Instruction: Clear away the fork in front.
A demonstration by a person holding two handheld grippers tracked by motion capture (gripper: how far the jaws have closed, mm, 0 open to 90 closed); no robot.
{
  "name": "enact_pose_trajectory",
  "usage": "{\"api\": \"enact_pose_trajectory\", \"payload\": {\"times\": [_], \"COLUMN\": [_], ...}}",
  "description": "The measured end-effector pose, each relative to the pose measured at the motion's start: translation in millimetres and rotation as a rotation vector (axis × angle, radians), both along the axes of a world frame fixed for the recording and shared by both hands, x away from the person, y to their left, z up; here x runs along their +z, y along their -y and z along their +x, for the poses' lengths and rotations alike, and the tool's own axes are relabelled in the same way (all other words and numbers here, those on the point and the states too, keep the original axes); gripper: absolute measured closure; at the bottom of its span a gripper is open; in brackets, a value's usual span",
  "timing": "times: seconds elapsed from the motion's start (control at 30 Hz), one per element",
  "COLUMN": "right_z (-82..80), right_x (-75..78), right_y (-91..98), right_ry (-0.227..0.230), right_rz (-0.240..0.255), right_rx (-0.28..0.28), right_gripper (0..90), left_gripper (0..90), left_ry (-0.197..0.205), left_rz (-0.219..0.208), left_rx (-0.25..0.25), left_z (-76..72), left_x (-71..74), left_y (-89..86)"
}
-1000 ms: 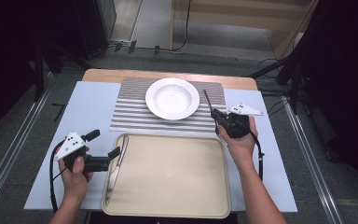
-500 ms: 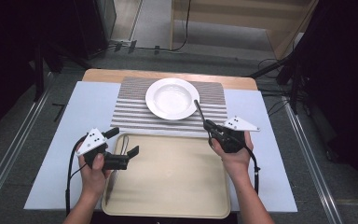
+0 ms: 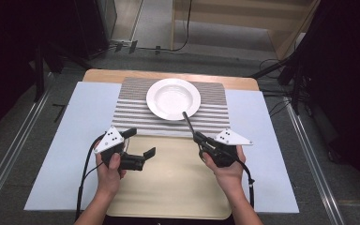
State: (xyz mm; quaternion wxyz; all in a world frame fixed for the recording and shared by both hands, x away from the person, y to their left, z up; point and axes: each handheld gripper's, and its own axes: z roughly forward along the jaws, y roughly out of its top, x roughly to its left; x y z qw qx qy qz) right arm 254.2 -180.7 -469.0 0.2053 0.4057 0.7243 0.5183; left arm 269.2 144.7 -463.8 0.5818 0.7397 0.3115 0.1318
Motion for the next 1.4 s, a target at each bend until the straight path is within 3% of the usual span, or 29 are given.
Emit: {"api": "enact_pose_trajectory", "payload": {"times": [0.2, 0.33, 0.4, 0.5, 0.8, 1.13, 1.4], "right_z": [-8.4, -13.3, -15.4, -17.8, -25.0, -33.4, -36.5], "right_x": [-4.4, -10.8, -14.0, -18.8, -22.1, -23.7, -25.5], "right_y": [-8.2, -13.7, -17.6, -24.8, -45.7, -63.8, -71.0], "right_ry": [0.001, 0.002, 0.000, -0.002, 0.008, 0.029, 0.047], "right_rz": [-0.002, 0.004, 0.003, -0.001, -0.006, -0.016, -0.022], "right_rx": [0.021, 0.033, 0.038, 0.054, 0.096, 0.136, 0.129], "right_gripper": [85.9, 85.9, 85.9, 85.8, 85.9, 85.8, 85.8], "left_gripper": [0.0, 0.0, 4.5, 6.8, 24.8, 46.2, 55.1], "left_ry": [-0.032, -0.069, -0.073, -0.098, -0.151, -0.202, -0.243], "left_rz": [-0.001, -0.032, -0.016, -0.032, -0.069, -0.117, -0.144], "left_rx": [-0.028, -0.067, -0.051, -0.065, -0.039, -0.068, -0.070], "left_z": [-0.7, 0.8, 0.6, 1.0, -0.5, -1.6, -0.9], "left_x": [-1.4, -2.9, -4.4, -6.6, -6.4, -6.4, -7.5], "left_y": [4.4, 7.9, 12.3, 16.6, 25.2, 28.5, 28.9]}}
